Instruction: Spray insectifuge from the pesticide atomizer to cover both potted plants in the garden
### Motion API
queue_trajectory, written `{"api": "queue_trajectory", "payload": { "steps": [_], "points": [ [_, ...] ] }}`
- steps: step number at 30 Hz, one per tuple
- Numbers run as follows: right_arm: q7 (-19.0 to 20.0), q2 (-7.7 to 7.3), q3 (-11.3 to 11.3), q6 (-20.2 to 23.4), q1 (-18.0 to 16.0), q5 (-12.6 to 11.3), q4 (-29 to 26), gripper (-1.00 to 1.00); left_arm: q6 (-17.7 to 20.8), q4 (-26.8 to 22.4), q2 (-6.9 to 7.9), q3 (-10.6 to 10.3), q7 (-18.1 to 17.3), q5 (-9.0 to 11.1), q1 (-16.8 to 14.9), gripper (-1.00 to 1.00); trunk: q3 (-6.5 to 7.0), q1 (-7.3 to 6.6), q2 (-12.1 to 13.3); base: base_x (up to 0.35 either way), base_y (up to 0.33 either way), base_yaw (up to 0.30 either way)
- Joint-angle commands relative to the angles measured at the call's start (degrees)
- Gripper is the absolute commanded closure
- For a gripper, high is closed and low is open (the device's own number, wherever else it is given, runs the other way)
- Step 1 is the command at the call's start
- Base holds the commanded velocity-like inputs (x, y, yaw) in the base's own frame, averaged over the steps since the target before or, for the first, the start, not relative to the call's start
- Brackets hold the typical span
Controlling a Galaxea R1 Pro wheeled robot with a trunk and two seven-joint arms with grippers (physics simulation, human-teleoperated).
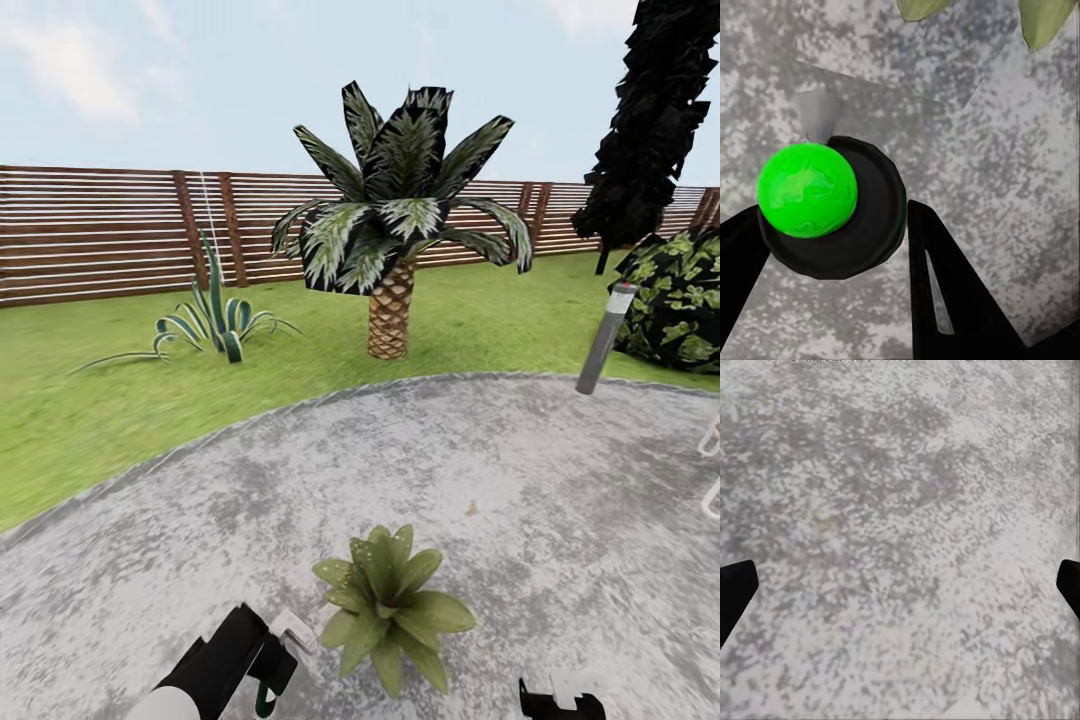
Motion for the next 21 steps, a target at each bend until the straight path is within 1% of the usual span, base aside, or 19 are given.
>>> {"api": "queue_trajectory", "payload": {
  "steps": [1,6,13,14,16,17,19,20,21],
  "points": [
    [-0.2,0.05,-0.3,-0.2,0.0,0.6,0.1,-1.00,0.2,-0.1,-0.01,0.0,-0.5,-0.5,0.0,1.00,-0.05,-0.01,0.0,0.000,-0.272,0.244],
    [-0.2,0.08,-0.3,-0.2,-0.1,0.6,0.1,-1.00,0.2,-0.1,-0.01,-0.1,-0.5,0.1,0.0,1.00,-0.05,-0.01,0.0,-0.060,-0.200,0.266],
    [-0.2,0.08,-0.3,-0.2,0.0,0.6,0.2,-1.00,0.0,-0.1,0.10,-0.1,-0.5,0.2,0.0,1.00,-0.05,-0.01,0.0,-0.023,-0.023,0.272],
    [-0.2,0.08,-0.3,-0.2,0.0,0.6,0.2,-1.00,0.0,-0.1,0.11,0.4,-0.5,0.2,0.0,1.00,-0.05,-0.01,0.0,-0.002,-0.002,0.270],
    [-0.2,0.08,-0.3,-0.2,-0.1,0.7,0.2,-1.00,-0.4,-0.1,0.01,2.5,-0.5,0.2,0.1,1.00,-0.05,-0.01,0.0,-0.001,-0.001,0.158],
    [-0.2,0.08,-0.3,-0.2,-0.1,0.6,0.2,-1.00,-0.5,-0.1,-0.06,2.8,-0.5,0.2,0.1,1.00,-0.05,-0.01,0.0,0.000,0.000,0.068],
    [-0.2,0.08,-0.3,-0.2,-0.1,0.6,0.2,-1.00,-0.7,-0.1,-0.35,3.0,-0.5,0.0,-0.1,1.00,-0.05,-0.01,0.0,0.000,0.000,0.036],
    [-0.2,0.08,-0.3,-0.2,-0.1,0.6,0.2,-1.00,-0.2,-0.1,-1.02,3.0,-1.0,-0.1,-0.8,1.00,-0.05,-0.01,0.0,0.000,0.000,0.005],
    [-0.2,0.08,-0.3,-0.2,-0.1,0.6,0.2,-1.00,0.6,0.1,-1.71,1.7,-1.2,-0.5,-2.7,1.00,-0.05,-0.01,0.0,0.000,0.000,0.001]
  ]
}}
